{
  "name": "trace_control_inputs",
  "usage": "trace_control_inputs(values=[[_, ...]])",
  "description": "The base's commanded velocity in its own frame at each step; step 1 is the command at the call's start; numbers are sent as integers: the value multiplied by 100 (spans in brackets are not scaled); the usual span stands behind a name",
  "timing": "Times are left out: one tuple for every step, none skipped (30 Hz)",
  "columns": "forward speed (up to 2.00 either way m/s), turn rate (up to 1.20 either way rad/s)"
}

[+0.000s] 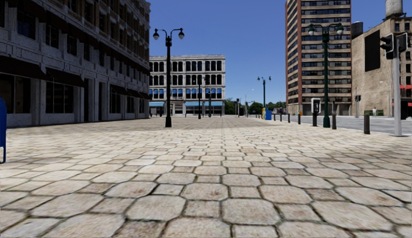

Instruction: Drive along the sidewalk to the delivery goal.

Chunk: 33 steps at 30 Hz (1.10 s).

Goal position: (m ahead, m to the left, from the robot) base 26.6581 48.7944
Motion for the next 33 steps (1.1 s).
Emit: trace_control_inputs(values=[[200, 1], [200, 8], [200, 8], [200, 16], [199, 19], [195, 20], [195, 20], [192, 20], [190, 21], [190, 21], [184, 22], [179, 28], [177, 33], [177, 33], [176, 35], [176, 35], [176, 35], [176, 35], [176, 35], [176, 35], [176, 35], [176, 35], [176, 35], [176, 35], [176, 35], [176, 35], [176, 35], [176, 35], [176, 35], [176, 35], [176, 35], [176, 35], [176, 36]])
